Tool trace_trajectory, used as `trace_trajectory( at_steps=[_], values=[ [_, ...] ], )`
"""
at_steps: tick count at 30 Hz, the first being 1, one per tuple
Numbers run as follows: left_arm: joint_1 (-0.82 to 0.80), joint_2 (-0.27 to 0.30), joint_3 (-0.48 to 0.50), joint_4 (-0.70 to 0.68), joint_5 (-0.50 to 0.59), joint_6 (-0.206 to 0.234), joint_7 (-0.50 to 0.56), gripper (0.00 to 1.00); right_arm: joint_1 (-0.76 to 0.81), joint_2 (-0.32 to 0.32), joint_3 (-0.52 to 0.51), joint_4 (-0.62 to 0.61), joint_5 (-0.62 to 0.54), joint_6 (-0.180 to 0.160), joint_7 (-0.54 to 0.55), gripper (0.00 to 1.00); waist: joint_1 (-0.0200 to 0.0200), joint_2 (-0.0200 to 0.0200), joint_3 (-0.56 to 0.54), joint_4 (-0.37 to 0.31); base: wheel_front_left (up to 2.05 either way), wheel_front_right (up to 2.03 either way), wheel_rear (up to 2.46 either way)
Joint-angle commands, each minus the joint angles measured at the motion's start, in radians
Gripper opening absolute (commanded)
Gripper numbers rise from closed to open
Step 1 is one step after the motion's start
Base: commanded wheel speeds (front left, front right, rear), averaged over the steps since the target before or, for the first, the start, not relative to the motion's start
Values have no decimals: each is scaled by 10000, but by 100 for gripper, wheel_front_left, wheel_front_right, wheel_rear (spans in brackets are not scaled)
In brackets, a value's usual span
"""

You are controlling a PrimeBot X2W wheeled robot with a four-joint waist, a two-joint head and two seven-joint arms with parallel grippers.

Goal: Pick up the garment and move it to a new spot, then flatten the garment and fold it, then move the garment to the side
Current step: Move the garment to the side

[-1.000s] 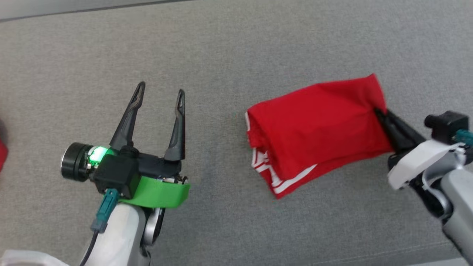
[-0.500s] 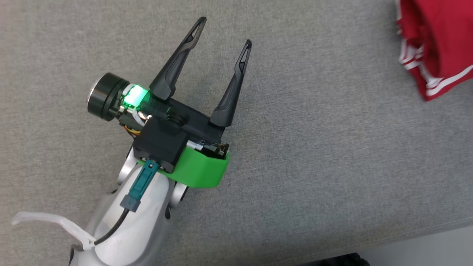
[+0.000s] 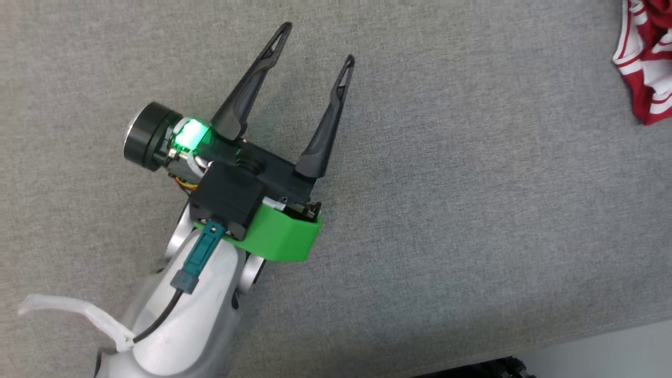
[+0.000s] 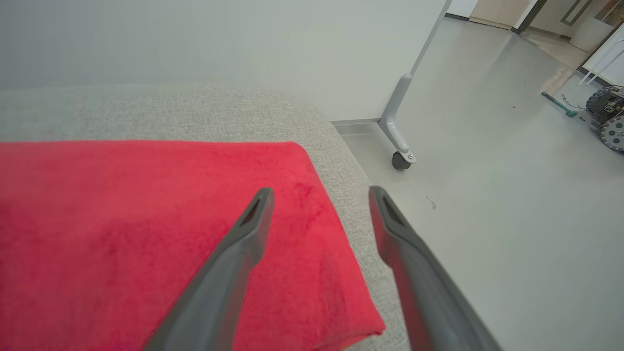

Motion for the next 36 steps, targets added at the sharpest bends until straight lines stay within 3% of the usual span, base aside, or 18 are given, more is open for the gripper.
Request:
trace_trajectory(
  at_steps=[1, 8, 16, 24, 36],
  values=[
    [310, 115, 99, 77, -89, 105, -81, 100, 513, 218, -359, -282, -227, -15, -32, 100, -2, -1, -730, -288, 0, 0, 0],
    [1517, 359, 692, 420, -607, 608, -249, 100, 2926, 1558, -2021, -2563, -1270, -15, -36, 100, -2, -1, -2197, -537, 0, 0, 0],
    [2844, 664, 1403, 370, -1077, 1182, -341, 100, 5751, 3454, -3021, -5724, -2161, -15, -38, 100, -2, -1, -3456, -412, 0, 0, 0],
    [4135, 757, 1975, 418, -1515, 1666, -391, 100, 7701, 4834, -2395, -7617, -2612, -15, -38, 100, -2, -1, -4440, -184, 0, 0, 0],
    [5663, 597, 2465, 1079, -2073, 1829, -461, 100, 9304, 5569, -1620, -9064, -3102, -14, 644, 100, -2, -1, -5795, 914, 0, 0, 0]
  ],
)
